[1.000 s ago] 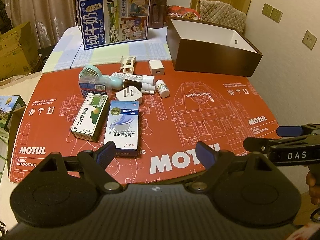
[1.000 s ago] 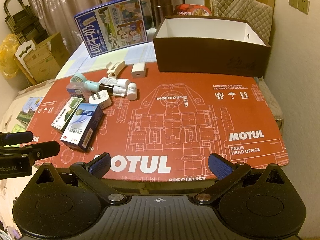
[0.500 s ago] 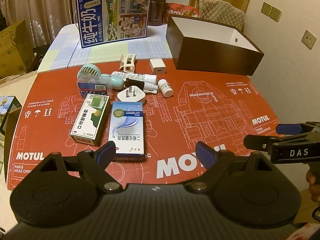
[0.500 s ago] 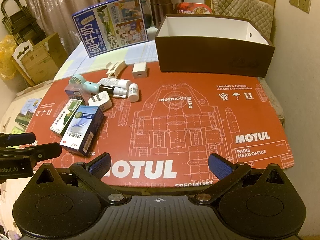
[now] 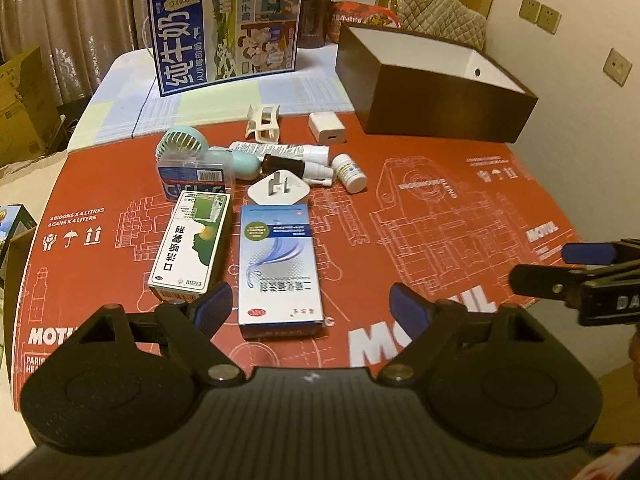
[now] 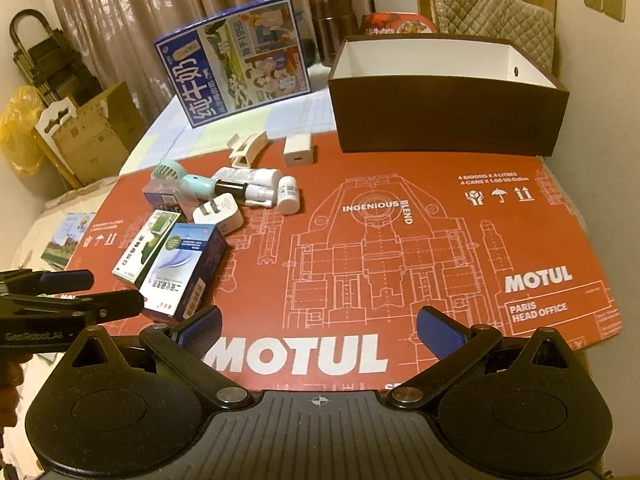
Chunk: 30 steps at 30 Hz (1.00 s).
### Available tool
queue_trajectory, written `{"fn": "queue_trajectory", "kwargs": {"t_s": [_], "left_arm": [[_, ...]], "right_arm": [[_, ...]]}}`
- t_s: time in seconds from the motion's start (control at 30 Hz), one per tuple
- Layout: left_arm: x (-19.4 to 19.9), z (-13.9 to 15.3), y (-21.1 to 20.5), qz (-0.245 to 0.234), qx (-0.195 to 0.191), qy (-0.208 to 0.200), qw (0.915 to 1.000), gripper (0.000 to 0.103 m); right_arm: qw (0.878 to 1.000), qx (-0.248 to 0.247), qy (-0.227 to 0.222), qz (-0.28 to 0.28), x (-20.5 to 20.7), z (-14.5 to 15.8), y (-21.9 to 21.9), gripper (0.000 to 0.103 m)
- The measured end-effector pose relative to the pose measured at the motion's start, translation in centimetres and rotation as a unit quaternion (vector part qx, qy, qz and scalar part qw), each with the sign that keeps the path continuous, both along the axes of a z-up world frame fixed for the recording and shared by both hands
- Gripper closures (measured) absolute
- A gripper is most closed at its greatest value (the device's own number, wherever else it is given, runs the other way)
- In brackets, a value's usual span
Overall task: Organize rigid objects
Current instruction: 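Grasp the blue-and-white medicine box with the left gripper while the right gripper approaches the pill bottle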
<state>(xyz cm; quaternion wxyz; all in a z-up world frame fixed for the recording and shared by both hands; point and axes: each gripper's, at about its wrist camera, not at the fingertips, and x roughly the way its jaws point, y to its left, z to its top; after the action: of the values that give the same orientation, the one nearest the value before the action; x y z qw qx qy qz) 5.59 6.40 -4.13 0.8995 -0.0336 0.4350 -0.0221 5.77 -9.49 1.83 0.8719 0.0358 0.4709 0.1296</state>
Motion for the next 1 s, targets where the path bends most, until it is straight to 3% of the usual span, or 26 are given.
{"fn": "queue_trajectory", "kwargs": {"t_s": [0.47, 1.0], "left_arm": [[5.0, -3.7, 0.7, -0.018, 0.026, 0.026, 0.9992, 0.021], [8.4, -6.4, 1.0, 0.010, 0.031, 0.060, 0.9977, 0.041]], "right_arm": [[1.000, 0.002, 0.016, -0.016, 1.4, -1.9, -0.6, 0.002], [0.999, 0.002, 0.023, 0.024, 6.6, -3.2, -0.8, 0.002]]}}
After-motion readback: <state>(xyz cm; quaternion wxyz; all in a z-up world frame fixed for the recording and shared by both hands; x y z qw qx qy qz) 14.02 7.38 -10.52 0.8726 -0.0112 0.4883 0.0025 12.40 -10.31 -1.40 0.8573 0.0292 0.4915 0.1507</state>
